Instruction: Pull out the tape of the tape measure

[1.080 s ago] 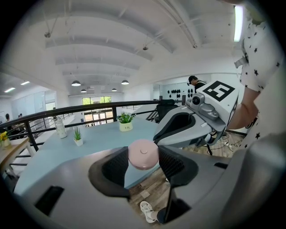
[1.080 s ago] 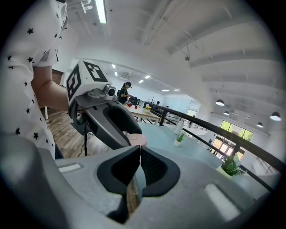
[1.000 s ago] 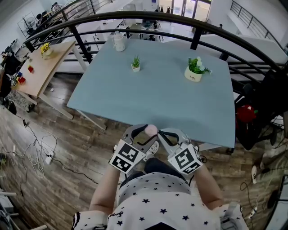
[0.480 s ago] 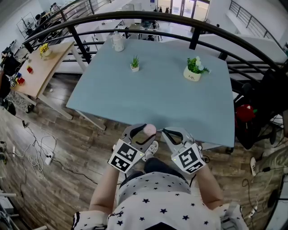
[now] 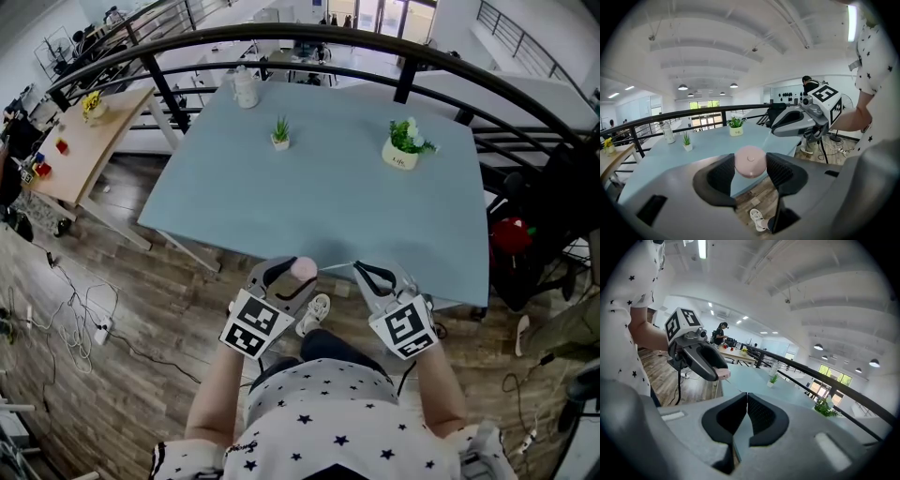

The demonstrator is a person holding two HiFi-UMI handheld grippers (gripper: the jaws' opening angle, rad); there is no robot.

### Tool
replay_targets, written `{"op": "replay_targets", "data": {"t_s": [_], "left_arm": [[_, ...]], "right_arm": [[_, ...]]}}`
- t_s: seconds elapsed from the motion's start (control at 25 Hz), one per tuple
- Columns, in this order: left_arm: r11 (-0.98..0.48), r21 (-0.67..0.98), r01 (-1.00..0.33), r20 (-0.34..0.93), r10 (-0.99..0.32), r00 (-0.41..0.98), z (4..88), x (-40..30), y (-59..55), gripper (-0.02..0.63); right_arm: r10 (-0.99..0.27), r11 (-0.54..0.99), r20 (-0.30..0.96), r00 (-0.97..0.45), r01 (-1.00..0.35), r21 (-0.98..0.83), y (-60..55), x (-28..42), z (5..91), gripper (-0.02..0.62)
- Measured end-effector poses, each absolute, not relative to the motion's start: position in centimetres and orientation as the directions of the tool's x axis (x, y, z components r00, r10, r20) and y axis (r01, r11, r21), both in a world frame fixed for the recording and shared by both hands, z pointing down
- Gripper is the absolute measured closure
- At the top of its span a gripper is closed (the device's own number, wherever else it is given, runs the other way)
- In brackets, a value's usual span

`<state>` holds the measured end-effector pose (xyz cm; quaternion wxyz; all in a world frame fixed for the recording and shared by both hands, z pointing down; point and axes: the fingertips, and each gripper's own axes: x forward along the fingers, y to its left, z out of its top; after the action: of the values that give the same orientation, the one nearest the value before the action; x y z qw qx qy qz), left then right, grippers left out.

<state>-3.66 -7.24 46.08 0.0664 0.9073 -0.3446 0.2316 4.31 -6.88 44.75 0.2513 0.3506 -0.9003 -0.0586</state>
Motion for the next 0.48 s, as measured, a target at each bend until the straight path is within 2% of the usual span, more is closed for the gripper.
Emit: {"op": "replay_targets", "data": {"t_s": [0.48], "left_arm": [[-0.752,-0.043,-0.658,0.472,-0.596,0.650,46.53,-4.13,-7.27,0.394]], "right_arm": [[-0.684,0.726,0.412,-0.602,-0.619,0.301,-7.27,5.51,44.52,0.581]]}}
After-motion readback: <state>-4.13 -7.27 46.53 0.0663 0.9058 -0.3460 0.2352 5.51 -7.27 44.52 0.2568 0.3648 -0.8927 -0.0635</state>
